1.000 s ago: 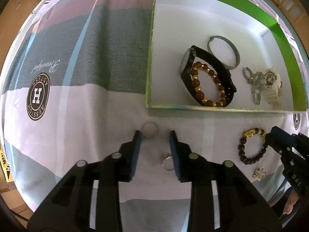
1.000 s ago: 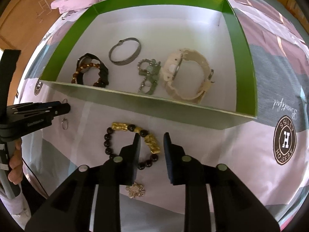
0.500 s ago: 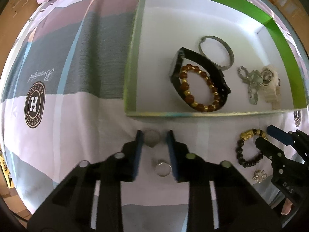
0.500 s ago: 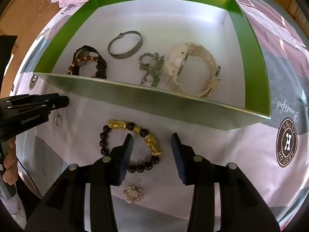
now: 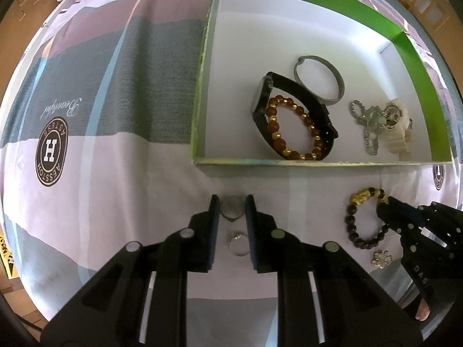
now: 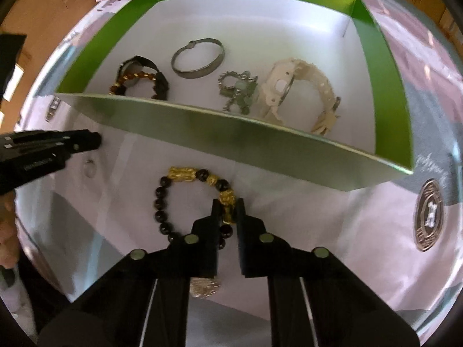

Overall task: Organize jewelry
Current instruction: 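Grasp the black-and-gold bead bracelet with the right tool while the left tool grasps a small silver ring, then lift the bead bracelet and silver ring and carry both over the green box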

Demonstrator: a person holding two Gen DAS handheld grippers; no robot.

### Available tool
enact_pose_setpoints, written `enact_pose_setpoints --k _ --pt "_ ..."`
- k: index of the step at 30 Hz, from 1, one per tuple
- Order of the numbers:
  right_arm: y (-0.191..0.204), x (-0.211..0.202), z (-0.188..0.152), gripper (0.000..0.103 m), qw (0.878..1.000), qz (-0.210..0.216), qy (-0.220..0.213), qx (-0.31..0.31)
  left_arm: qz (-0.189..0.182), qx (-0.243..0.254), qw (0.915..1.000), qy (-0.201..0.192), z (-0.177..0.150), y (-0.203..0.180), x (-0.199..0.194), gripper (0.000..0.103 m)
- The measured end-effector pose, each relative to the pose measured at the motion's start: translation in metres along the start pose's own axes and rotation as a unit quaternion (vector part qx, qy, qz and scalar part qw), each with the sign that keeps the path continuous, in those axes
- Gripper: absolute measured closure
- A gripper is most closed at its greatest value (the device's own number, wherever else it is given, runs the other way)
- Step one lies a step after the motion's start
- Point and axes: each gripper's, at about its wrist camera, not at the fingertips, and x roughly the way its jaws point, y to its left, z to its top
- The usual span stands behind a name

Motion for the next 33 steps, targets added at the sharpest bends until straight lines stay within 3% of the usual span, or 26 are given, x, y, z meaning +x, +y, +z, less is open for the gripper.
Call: enact_pose_setpoints --k 5,25,33 --pt "-0.004 -0.009 0.003 0.093 1.000 0.027 -0.005 0.011 -0.008 0.007 0.9999 -0.010 -0.005 -0.002 -0.017 0.085" --pt "-0.012 -0.043 0.001 0.093 0.998 0.051 -0.043 0.004 -0.029 0.034 0.9978 -0.049 -0.013 0.000 -0.061 0.085" --pt "-0.008 -0.022 0.000 0.093 1.000 0.020 -0.015 -0.003 -0.019 0.041 0.9982 -0.039 -0.015 -0.006 -0.054 0.085"
